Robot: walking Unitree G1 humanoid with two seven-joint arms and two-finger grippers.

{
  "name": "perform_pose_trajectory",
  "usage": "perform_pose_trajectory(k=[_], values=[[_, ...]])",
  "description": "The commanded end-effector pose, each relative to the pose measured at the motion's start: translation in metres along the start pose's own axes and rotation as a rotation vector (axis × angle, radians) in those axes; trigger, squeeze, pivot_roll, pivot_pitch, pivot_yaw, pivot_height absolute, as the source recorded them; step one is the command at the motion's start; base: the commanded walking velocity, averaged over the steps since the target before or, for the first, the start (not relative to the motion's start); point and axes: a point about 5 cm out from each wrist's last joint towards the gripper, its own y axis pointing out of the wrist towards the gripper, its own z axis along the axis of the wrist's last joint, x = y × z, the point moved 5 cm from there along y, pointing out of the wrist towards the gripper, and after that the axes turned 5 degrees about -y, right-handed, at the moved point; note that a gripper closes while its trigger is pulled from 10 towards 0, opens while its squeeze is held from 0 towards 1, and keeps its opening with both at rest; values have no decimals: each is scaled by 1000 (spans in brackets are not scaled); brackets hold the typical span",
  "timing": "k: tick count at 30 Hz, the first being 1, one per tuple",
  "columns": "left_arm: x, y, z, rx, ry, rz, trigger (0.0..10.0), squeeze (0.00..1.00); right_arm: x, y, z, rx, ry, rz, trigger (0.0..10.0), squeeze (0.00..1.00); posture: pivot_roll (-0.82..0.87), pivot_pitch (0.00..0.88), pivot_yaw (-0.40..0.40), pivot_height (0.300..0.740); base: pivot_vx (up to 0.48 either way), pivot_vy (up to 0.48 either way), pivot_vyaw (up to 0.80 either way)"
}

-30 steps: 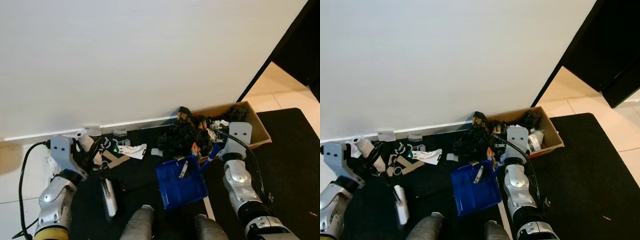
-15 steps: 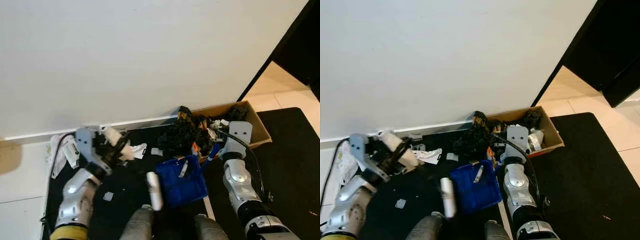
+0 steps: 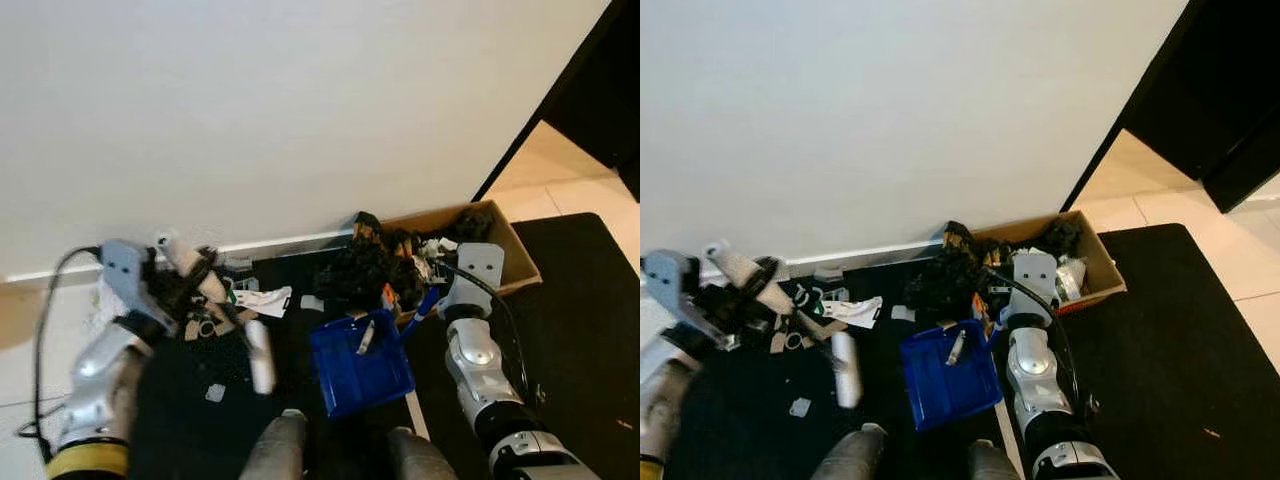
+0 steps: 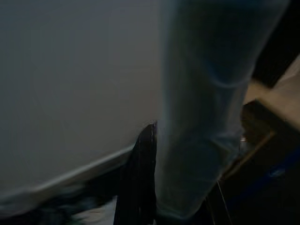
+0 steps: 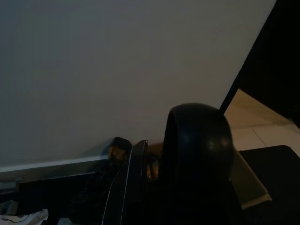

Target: Sweep floor

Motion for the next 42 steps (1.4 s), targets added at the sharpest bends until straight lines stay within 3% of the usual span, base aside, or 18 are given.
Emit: perform_pose_trajectory(k=[1, 7, 12, 22, 23, 26, 30, 42], values=[[-10, -7, 4, -4, 58, 19, 10000, 0, -2, -14, -27, -104, -23, 15, 10000, 0, 226, 241, -39, 740, 0, 0, 0], [-32, -16, -3, -70, 154, 81, 10000, 0, -5, -14, -27, -103, -21, 20, 10000, 0, 215, 237, -40, 740, 0, 0, 0], [-46, -21, -17, -102, 162, 163, 10000, 0, 0, -14, -27, -99, -29, 14, 10000, 0, 206, 237, -42, 740, 0, 0, 0], [-52, -24, -35, -145, 167, 205, 10000, 0, 4, -13, -26, -93, -36, 9, 10000, 0, 192, 239, -48, 740, 0, 0, 0], [-49, -23, -44, -152, 108, 210, 10000, 0, 3, -13, -25, -91, -35, 11, 10000, 0, 188, 242, -48, 740, 0, 0, 0], [-48, -23, -48, -154, 86, 212, 10000, 0, 3, -13, -25, -90, -35, 12, 10000, 0, 188, 242, -48, 740, 0, 0, 0], [-33, -20, -65, -166, -40, 173, 10000, 0, 3, -14, -25, -90, -35, 11, 10000, 0, 186, 250, -49, 740, 0, 0, 0], [-12, -17, -80, -159, -215, 105, 10000, 0, 5, -14, -26, -93, -36, 8, 10000, 0, 181, 257, -51, 740, 0, 0, 0]])
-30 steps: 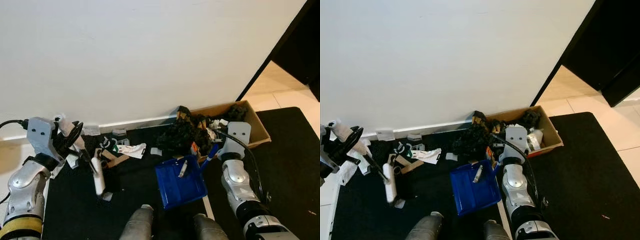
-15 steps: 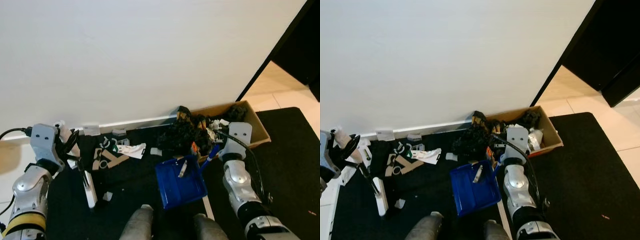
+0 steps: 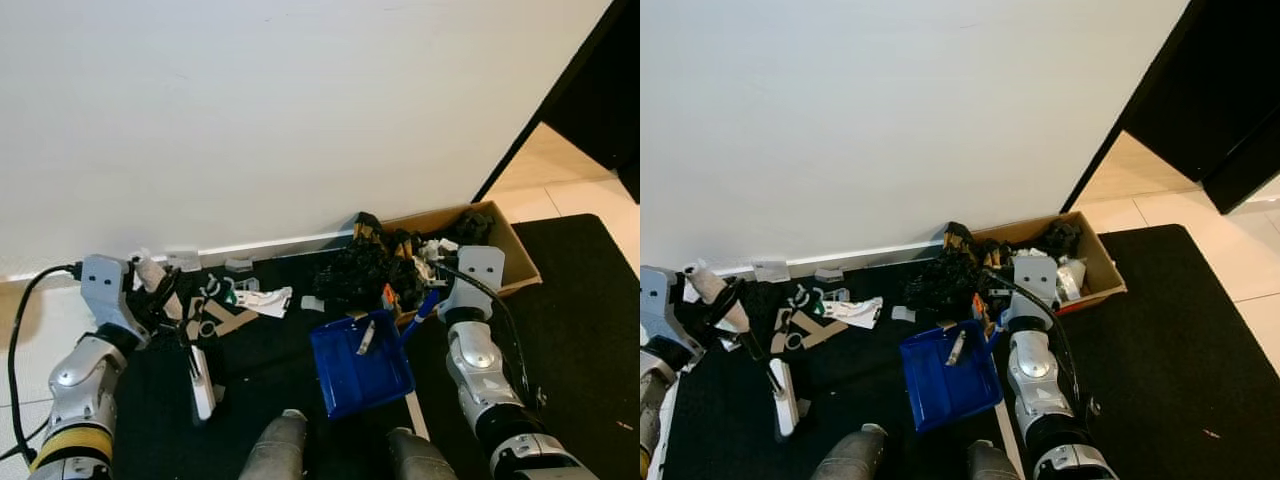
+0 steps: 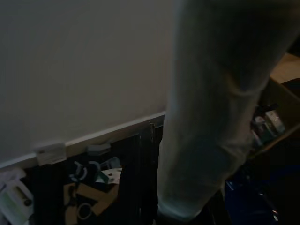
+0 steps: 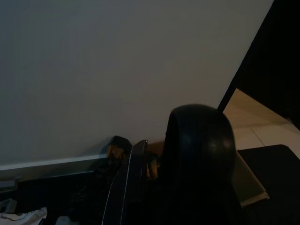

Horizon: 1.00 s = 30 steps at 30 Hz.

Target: Sweep floor

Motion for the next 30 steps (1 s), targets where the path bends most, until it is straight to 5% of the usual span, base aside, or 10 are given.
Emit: perform_pose_trajectory(k=[1, 30], values=[[11, -4, -19, -18, -124, -21, 10000, 0, 3, -12, -24, -90, -30, 7, 10000, 0, 185, 258, -52, 740, 0, 0, 0], [45, 9, 13, 76, -167, -187, 10000, 0, 0, -11, -23, -91, -24, 9, 10000, 0, 194, 253, -50, 740, 0, 0, 0]])
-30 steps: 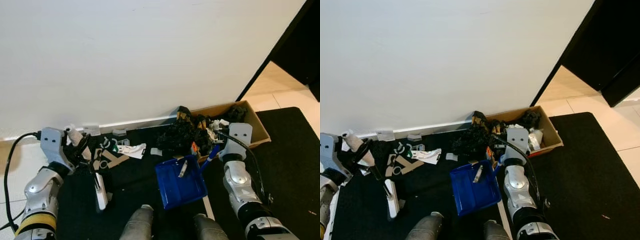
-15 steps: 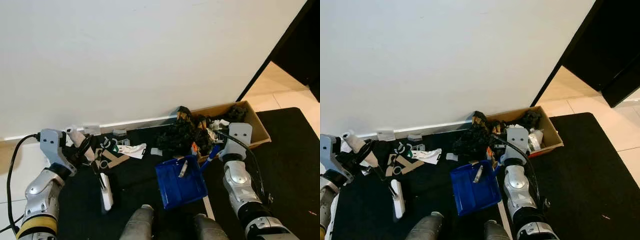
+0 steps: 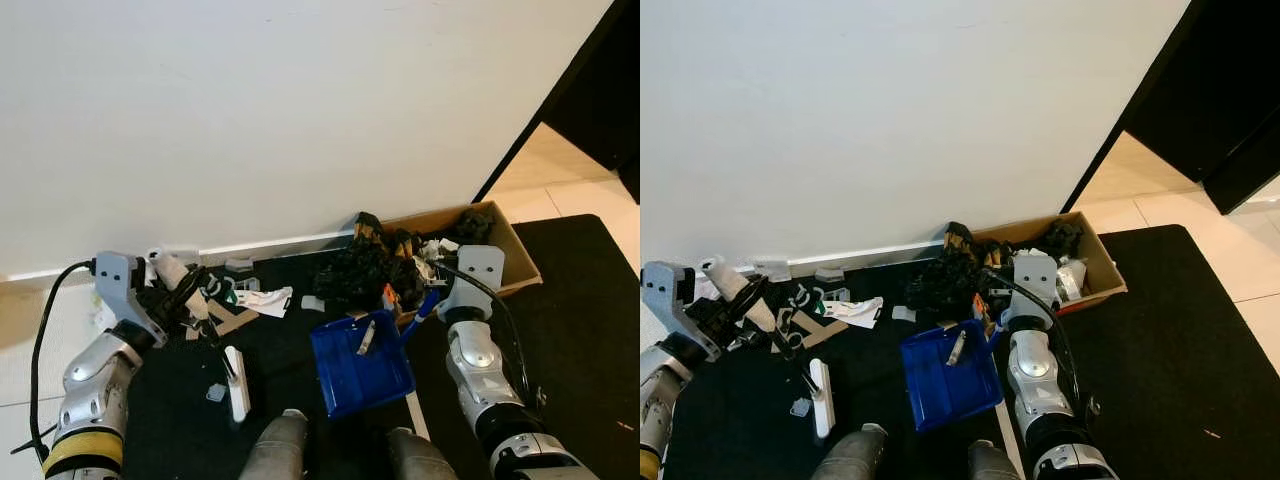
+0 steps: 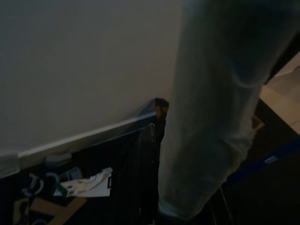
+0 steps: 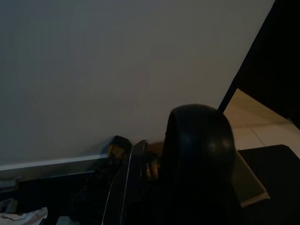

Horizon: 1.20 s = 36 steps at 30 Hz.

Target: Sweep floor

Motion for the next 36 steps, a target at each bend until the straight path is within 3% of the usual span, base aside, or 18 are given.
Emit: perform_pose_trajectory(k=[1, 5, 15, 21, 23, 24, 29, 31, 36], values=[[12, 2, -4, 22, -56, -47, 10000, 0, 0, -12, -23, -92, -24, 10, 10000, 0, 194, 253, -50, 740, 0, 0, 0], [2, -10, 9, -16, 91, -43, 10000, 0, 0, -12, -24, -93, -24, 7, 10000, 0, 198, 255, -44, 740, 0, 0, 0], [-34, -48, 51, -62, 303, 39, 10000, 0, -3, -13, -26, -101, -19, 13, 10000, 0, 218, 259, -46, 740, 0, 0, 0], [-50, -54, 47, -106, 354, 114, 10000, 0, -4, -12, -24, -99, -18, 17, 10000, 0, 222, 259, -49, 740, 0, 0, 0], [-58, -55, 32, -152, 386, 167, 10000, 0, -5, -12, -24, -99, -18, 18, 10000, 0, 215, 258, -49, 740, 0, 0, 0], [-58, -55, 32, -152, 386, 167, 10000, 0, -5, -12, -24, -99, -18, 18, 10000, 0, 215, 258, -49, 740, 0, 0, 0], [-58, -52, -15, -250, 379, 233, 10000, 0, -3, -13, -25, -100, -22, 17, 10000, 0, 206, 252, -48, 740, 0, 0, 0], [-53, -51, -29, -268, 338, 238, 10000, 0, -1, -13, -25, -99, -24, 14, 10000, 0, 200, 250, -46, 740, 0, 0, 0], [-43, -46, -49, -215, 134, 255, 10000, 0, 2, -12, -24, -93, -26, 7, 10000, 0, 190, 248, -48, 740, 0, 0, 0]])
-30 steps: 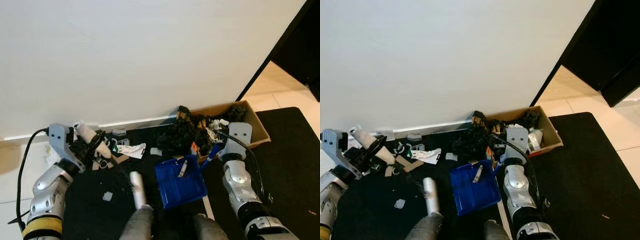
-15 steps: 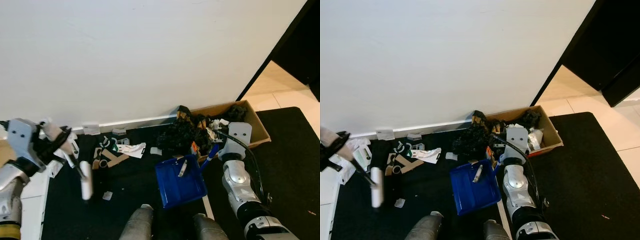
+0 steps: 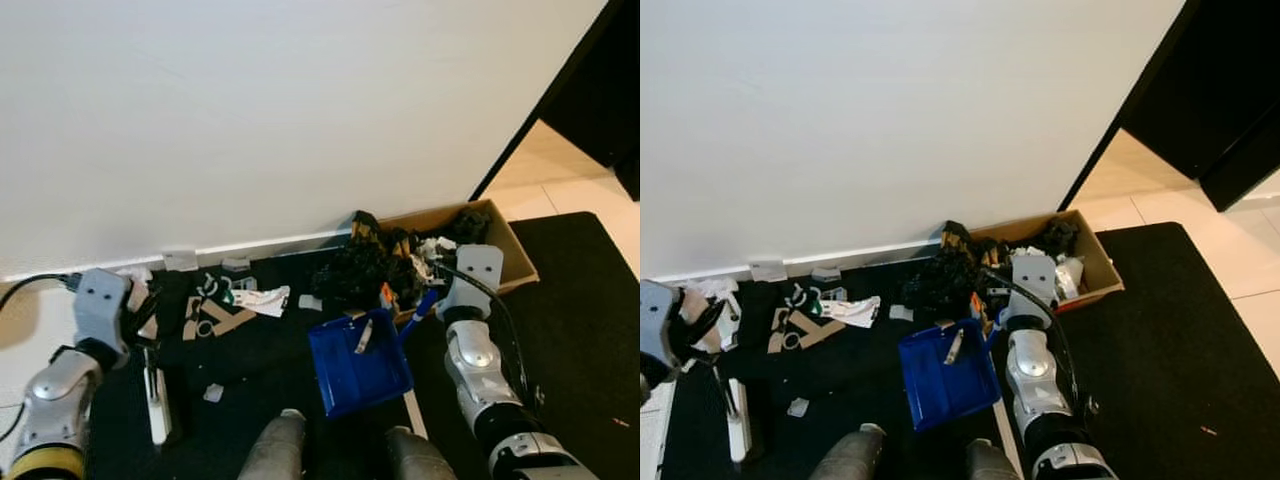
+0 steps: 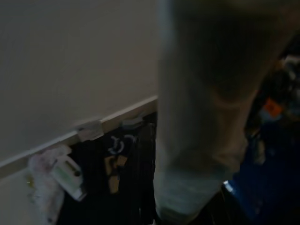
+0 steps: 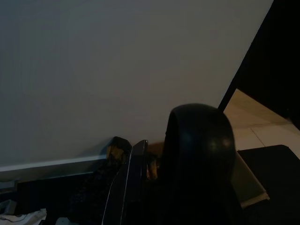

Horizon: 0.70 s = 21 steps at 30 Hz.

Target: Sweep floor

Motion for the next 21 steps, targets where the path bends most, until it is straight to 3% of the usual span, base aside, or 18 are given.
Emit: perform_pose_trajectory(k=[1, 5, 6, 14, 15, 19, 21], values=[[12, -6, -28, -54, -156, -11, 10000, 0, 3, -12, -25, -93, -29, 4, 10000, 0, 190, 248, -48, 740, 0, 0, 0], [18, -4, -32, -54, -214, -26, 10000, 0, 3, -12, -25, -93, -30, 6, 10000, 0, 193, 247, -51, 740, 0, 0, 0], [31, -1, -36, -53, -274, -67, 10000, 0, 1, -12, -24, -93, -29, 10, 10000, 0, 193, 245, -50, 740, 0, 0, 0], [50, 3, -37, -23, -381, -121, 10000, 0, 0, -11, -23, -90, -27, 12, 10000, 0, 190, 240, -52, 740, 0, 0, 0], [64, 3, -39, -24, -430, -171, 10000, 0, 1, -11, -23, -88, -28, 12, 10000, 0, 187, 240, -52, 740, 0, 0, 0], [70, 3, -41, -27, -453, -196, 10000, 0, 1, -10, -23, -88, -28, 10, 10000, 0, 188, 241, -52, 740, 0, 0, 0], [89, 3, -41, -23, -490, -258, 10000, 0, 3, -11, -23, -89, -30, 6, 10000, 0, 188, 244, -50, 740, 0, 0, 0]])
